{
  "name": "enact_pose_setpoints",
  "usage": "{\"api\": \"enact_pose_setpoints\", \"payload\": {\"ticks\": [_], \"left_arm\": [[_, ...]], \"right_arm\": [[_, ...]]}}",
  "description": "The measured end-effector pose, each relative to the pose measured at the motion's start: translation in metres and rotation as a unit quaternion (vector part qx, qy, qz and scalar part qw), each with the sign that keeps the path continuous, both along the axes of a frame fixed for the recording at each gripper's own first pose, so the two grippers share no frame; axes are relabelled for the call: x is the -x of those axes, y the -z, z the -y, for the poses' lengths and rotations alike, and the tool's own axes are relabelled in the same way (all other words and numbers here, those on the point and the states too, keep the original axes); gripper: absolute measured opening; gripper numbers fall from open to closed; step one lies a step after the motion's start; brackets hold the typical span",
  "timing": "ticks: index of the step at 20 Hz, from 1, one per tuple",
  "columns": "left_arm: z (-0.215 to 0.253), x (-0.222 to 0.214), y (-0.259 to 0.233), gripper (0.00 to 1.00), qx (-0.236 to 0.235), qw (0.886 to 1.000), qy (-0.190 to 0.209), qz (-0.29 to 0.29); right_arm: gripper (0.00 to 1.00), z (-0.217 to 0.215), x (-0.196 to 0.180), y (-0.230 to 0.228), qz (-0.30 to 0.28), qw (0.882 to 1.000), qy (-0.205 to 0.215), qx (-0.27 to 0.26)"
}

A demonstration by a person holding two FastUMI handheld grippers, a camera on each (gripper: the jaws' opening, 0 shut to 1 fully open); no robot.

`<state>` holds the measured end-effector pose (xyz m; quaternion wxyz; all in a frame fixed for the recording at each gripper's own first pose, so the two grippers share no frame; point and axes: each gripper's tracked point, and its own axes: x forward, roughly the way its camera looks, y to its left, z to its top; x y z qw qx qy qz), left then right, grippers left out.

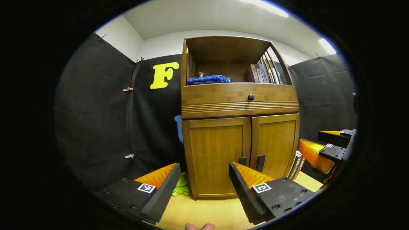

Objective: Open the right door of the double-door shoe cabinet with the right hand, and open the left door with the left hand.

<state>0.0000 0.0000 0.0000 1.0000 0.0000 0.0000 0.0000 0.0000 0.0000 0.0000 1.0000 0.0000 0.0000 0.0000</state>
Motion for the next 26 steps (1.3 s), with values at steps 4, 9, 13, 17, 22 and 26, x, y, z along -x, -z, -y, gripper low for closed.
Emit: {"api": "enact_pose_setpoints", "payload": {"ticks": [4,9,13,17,22,26], "left_arm": [[0.0,0.0,-0.001,0.95,0.002,1.0,0.002,0.001],[-0.002,-0.001,-0.002,0.95,0.004,1.0,0.001,0.003],[-0.005,-0.002,-0.001,0.95,0.007,1.0,0.005,0.006],[-0.014,-0.003,-0.001,0.93,0.003,1.0,0.001,0.012],[-0.011,-0.001,0.001,0.95,0.01,1.0,0.007,0.016],[-0.001,0.002,0.006,0.94,0.005,1.0,0.022,0.015]], "right_arm": [[0.98,-0.003,0.002,0.008,-0.009,1.0,-0.002,-0.002],[0.98,-0.006,0.004,0.014,-0.013,1.0,-0.004,-0.001],[0.98,-0.008,0.006,0.016,-0.013,1.0,-0.002,0.006],[0.98,-0.009,0.011,0.017,-0.009,1.0,-0.002,0.005],[0.98,-0.015,0.007,0.024,-0.013,1.0,-0.01,-0.001],[0.98,-0.019,-0.013,0.037,-0.024,1.0,-0.015,0.003]]}}
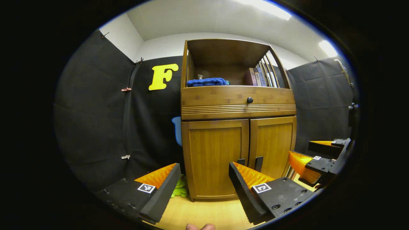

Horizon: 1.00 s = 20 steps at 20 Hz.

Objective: Open the right door of the double-door shoe cabinet with the right hand, and open the left door with the left hand.

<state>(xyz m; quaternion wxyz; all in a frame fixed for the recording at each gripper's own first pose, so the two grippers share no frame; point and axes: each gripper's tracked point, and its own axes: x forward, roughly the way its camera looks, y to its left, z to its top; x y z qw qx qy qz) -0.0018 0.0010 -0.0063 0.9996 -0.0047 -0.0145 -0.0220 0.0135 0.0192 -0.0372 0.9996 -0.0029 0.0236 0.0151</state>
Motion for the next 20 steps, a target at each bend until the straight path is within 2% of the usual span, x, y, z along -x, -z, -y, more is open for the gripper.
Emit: {"api": "enact_pose_setpoints", "payload": {"ticks": [1,5,7,14,20], "left_arm": [[0.002,0.0,0.001,0.93,0.0,1.0,0.003,-0.001],[0.002,-0.002,0.011,0.94,0.002,1.0,0.008,-0.009],[0.0,-0.003,0.015,0.95,0.004,1.0,0.01,-0.012],[-0.02,-0.017,0.032,0.94,0.003,1.0,0.005,-0.026],[-0.027,-0.031,0.046,0.94,-0.001,0.999,0.003,-0.035]], "right_arm": [[1.0,-0.002,-0.006,0.004,-0.003,1.0,0.0,0.001],[0.95,-0.008,-0.044,0.027,-0.015,1.0,0.002,0.001],[0.98,-0.013,-0.065,0.045,-0.027,1.0,0.002,-0.004],[0.98,-0.015,-0.122,0.124,-0.09,0.996,0.01,-0.004],[0.96,-0.009,-0.159,0.154,-0.12,0.992,0.031,-0.018]]}}
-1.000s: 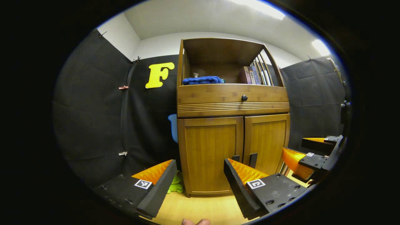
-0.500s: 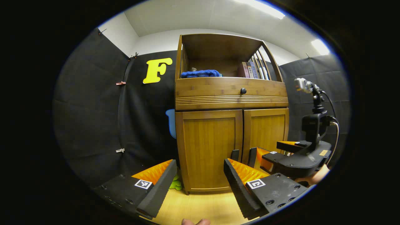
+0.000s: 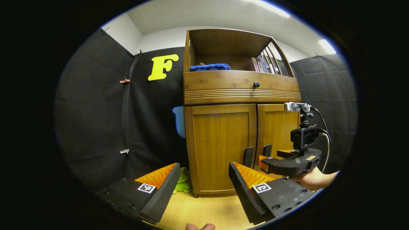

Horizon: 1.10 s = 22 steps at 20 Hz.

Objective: Open the right door of the double-door shoe cabinet with the right hand, and open the left door with the left hand.

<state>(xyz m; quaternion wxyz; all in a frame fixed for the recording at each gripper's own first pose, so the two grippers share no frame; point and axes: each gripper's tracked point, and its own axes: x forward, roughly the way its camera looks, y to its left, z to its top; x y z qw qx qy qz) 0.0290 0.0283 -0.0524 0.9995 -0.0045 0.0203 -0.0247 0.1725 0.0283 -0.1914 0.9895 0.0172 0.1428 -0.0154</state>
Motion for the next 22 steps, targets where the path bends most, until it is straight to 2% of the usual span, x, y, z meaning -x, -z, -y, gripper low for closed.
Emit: {"api": "enact_pose_setpoints", "payload": {"ticks": [1,2,4,5,8,9,13,14,22], "left_arm": [[0.0,-0.002,0.001,0.94,0.0,1.0,-0.001,-0.001],[-0.001,-0.003,0.003,0.94,0.001,1.0,-0.002,-0.002],[-0.002,-0.006,0.008,0.94,0.004,1.0,-0.002,-0.007],[-0.002,-0.006,0.009,0.94,0.004,1.0,-0.002,-0.008],[-0.005,-0.006,0.013,0.94,-0.001,1.0,-0.005,-0.012],[-0.007,-0.006,0.014,0.94,-0.003,1.0,-0.006,-0.013],[-0.012,-0.002,0.014,0.94,0.002,1.0,-0.011,-0.018],[-0.013,-0.001,0.015,0.95,0.005,1.0,-0.011,-0.019],[-0.013,0.008,0.012,0.95,0.02,0.999,-0.02,-0.026]], "right_arm": [[0.89,0.003,-0.005,0.004,-0.003,1.0,0.004,-0.004],[0.87,0.003,-0.009,0.009,-0.011,1.0,0.009,-0.011],[0.62,0.007,-0.021,0.021,-0.028,0.999,0.021,-0.028],[0.55,0.009,-0.025,0.024,-0.031,0.999,0.024,-0.035],[0.48,0.008,-0.031,0.018,-0.031,0.998,0.023,-0.042],[0.41,0.008,-0.033,0.024,-0.03,0.999,0.02,-0.032],[0.33,0.008,-0.034,0.028,-0.031,0.999,0.015,-0.006],[0.27,0.007,-0.031,0.026,-0.032,0.999,0.012,-0.003],[0.27,0.003,-0.017,0.022,-0.036,0.998,-0.048,-0.019]]}}
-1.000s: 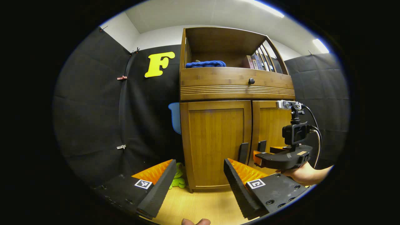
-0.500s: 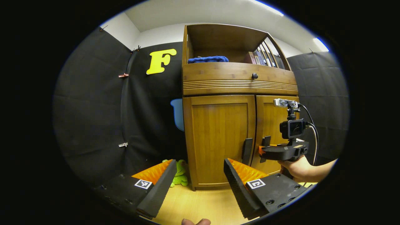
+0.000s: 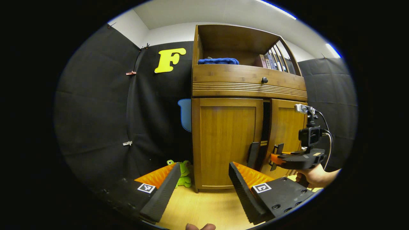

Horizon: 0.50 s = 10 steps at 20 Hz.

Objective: Open the right door of the double-door shoe cabinet with the right hand, and open the left door with the left hand.

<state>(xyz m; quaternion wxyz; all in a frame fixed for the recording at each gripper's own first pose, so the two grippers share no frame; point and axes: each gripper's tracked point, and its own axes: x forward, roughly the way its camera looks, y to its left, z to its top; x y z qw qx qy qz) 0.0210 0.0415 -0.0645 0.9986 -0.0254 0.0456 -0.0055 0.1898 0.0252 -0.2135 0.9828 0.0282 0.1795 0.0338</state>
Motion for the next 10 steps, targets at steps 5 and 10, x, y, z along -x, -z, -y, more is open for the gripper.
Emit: {"api": "enact_pose_setpoints", "payload": {"ticks": [5,10], "left_arm": [[0.011,0.01,-0.009,0.93,-0.001,1.0,-0.002,0.002],[0.026,0.019,-0.017,0.93,-0.004,1.0,-0.013,0.001]], "right_arm": [[0.27,0.0,0.002,-0.004,0.004,1.0,-0.02,-0.009],[0.27,0.0,0.004,-0.009,0.005,0.999,-0.035,-0.02]]}}
